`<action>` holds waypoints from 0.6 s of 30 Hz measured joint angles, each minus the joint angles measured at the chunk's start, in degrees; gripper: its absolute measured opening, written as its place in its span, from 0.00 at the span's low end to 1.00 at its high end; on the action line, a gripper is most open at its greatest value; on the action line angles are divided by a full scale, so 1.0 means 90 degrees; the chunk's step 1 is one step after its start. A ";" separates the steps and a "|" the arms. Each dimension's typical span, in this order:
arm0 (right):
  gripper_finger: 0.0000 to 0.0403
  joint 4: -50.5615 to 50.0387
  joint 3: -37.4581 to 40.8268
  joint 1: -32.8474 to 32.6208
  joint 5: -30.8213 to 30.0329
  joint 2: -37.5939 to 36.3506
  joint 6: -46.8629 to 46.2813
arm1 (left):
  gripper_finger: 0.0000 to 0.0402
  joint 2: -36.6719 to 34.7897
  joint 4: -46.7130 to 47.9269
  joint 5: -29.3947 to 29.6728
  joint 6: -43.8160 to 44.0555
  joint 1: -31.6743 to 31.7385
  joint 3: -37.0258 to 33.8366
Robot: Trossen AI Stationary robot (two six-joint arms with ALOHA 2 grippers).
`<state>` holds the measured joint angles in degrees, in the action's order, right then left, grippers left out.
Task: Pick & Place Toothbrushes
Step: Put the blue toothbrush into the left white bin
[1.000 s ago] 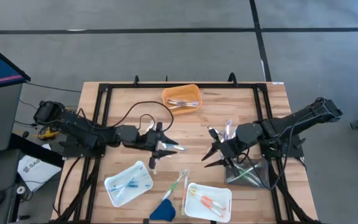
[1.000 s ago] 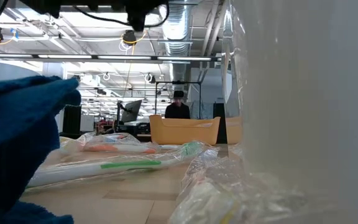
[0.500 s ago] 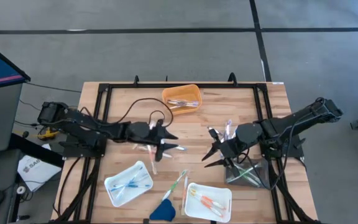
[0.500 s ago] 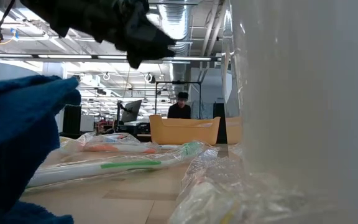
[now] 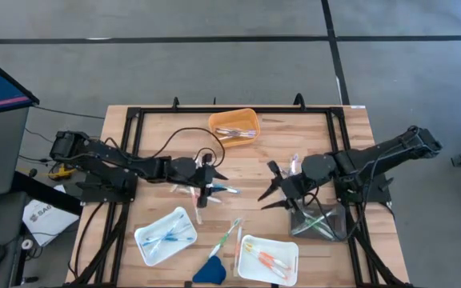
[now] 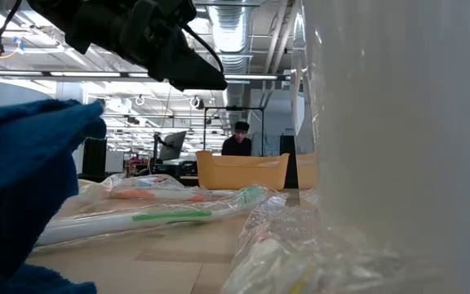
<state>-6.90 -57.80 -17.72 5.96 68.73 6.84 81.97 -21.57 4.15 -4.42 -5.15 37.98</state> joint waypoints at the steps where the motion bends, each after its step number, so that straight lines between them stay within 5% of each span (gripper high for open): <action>1: 0.26 -0.0014 -0.0001 0.0081 0.0000 0.0000 0.0120 | 0.38 0.0000 0.0001 0.0122 -0.0166 0.0000 0.0000; 8: 0.26 0.0013 0.0000 0.0802 -0.0002 0.0000 0.1439 | 0.38 0.0000 0.0494 0.0494 -0.0484 0.0261 0.0000; 12: 0.26 0.0042 0.0000 0.1279 0.0000 0.0000 0.0209 | 0.38 -0.0002 0.0593 0.0508 -0.0466 0.0641 0.0000; 18: 0.26 0.0110 0.0000 0.2299 -0.0008 0.0000 0.0496 | 0.38 -0.0002 0.0649 0.0501 -0.0825 0.0704 0.0000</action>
<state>-5.91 -57.80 2.97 5.88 68.73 11.31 81.95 -15.73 8.67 -11.85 1.19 37.98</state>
